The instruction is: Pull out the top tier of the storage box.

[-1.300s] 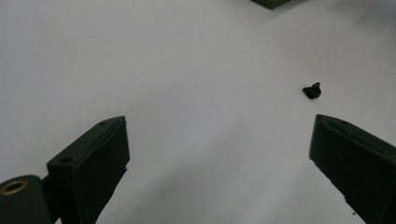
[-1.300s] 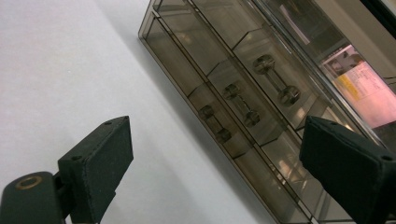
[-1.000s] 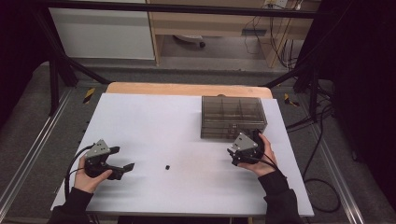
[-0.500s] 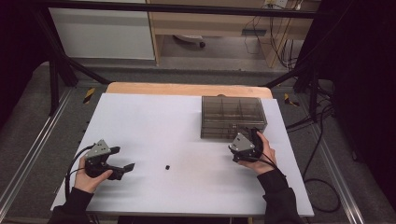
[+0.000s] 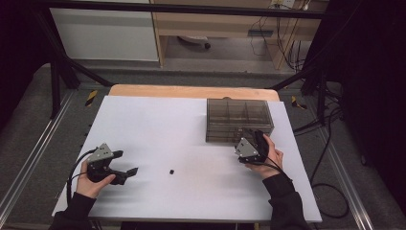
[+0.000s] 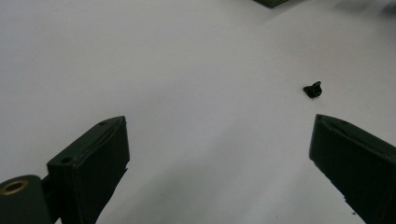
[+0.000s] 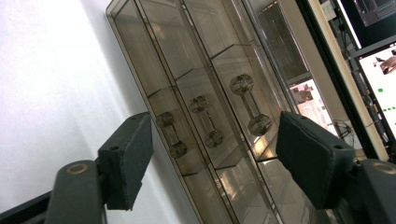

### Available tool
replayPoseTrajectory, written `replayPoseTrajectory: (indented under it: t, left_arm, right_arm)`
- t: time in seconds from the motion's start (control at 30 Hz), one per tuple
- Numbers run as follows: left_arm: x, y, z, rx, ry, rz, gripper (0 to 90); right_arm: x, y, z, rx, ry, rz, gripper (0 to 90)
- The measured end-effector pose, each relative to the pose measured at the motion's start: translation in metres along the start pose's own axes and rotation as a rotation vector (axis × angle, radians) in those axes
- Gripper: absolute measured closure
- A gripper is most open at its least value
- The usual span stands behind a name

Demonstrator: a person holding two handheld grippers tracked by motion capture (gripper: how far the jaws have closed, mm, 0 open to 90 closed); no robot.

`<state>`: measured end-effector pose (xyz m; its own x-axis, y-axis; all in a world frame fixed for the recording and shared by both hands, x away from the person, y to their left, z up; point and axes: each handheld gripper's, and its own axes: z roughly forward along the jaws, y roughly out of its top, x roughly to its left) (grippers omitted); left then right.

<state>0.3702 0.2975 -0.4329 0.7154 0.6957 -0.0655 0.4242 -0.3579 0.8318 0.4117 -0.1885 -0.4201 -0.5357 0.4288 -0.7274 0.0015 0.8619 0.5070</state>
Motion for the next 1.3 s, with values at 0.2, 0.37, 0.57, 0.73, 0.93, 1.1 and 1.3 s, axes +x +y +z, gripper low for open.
replayPoseTrajectory:
  t: [0.2, 0.37, 0.57, 0.73, 0.93, 1.1, 1.3]
  left_arm:
    - [0.000, 0.000, 0.000, 0.001, 0.000, 0.001, 4.6]
    - [0.000, 0.000, 0.000, 0.001, 0.000, 0.001, 4.7]
    - [0.000, 0.000, 0.001, 0.003, 0.000, 0.001, 4.7]
    - [0.000, 0.000, 0.001, 0.002, 0.000, 0.001, 4.6]
    - [0.000, 0.000, 0.001, 0.004, -0.001, 0.002, 4.6]
    - [0.000, 0.000, 0.001, 0.003, 0.000, 0.001, 4.6]
    - [0.000, 0.000, 0.001, 0.003, 0.000, 0.003, 4.6]
  right_arm:
    - [-0.001, -0.001, 0.002, 0.009, -0.019, -0.031, 32.9]
    - [-0.001, -0.002, 0.004, 0.007, -0.041, -0.061, 37.6]
    - [-0.001, -0.003, 0.007, 0.022, -0.064, -0.101, 45.5]
    - [0.000, -0.003, 0.008, 0.019, -0.092, -0.119, 49.4]
    - [0.001, -0.003, 0.010, 0.021, -0.110, -0.138, 53.7]
    - [0.002, -0.002, 0.011, 0.015, -0.124, -0.153, 56.7]
    - [0.003, -0.002, 0.011, 0.020, -0.143, -0.171, 60.5]
